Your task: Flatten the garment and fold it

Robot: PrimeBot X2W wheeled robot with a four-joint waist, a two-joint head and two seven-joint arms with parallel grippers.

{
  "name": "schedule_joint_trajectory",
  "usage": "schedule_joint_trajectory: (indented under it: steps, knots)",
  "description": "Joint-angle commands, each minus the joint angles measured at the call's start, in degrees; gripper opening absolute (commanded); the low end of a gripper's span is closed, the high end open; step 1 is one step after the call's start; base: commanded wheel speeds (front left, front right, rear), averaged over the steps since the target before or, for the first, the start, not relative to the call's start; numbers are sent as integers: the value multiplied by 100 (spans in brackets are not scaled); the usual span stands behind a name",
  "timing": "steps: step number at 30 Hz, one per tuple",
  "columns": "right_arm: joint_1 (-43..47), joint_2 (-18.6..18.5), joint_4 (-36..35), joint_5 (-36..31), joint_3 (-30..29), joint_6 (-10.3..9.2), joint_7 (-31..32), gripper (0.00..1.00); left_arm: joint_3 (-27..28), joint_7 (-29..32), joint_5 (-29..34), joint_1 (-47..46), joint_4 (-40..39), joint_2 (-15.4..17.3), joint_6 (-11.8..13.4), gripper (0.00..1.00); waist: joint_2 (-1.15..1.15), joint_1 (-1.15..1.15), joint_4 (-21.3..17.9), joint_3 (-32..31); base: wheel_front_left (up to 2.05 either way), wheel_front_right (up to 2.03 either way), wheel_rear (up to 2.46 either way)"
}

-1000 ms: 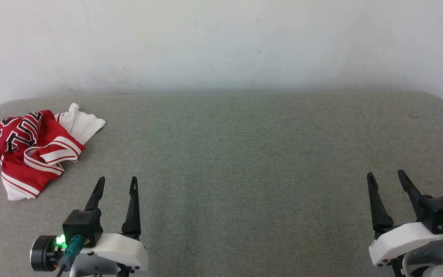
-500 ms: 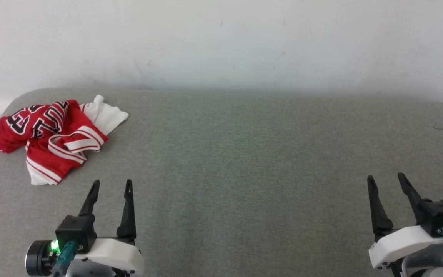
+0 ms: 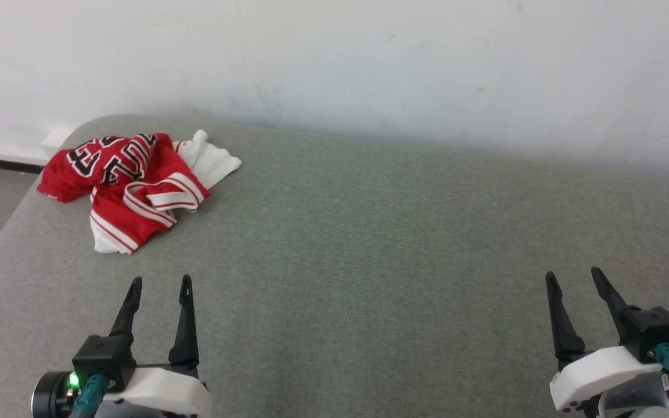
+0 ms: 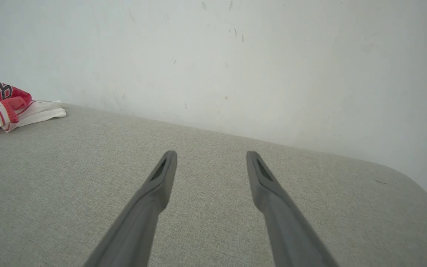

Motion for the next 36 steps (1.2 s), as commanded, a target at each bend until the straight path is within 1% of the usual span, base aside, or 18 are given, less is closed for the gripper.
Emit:
schedule_joint_trajectory:
  steps: [1,28,36]
  knots:
    - [11,8,39,-43,0,-2,-67,100,41,-65,-64,68,-30,-16,-5,100,0,0,159,13,0,0,0]
    - [-59,11,317,-169,239,-3,-241,100,97,-389,-325,230,-69,-23,6,100,0,0,1718,45,0,0,0]
    - [-46,12,387,-163,249,-4,-290,100,141,-484,-372,341,-88,-25,0,100,0,0,2060,-27,0,0,0]
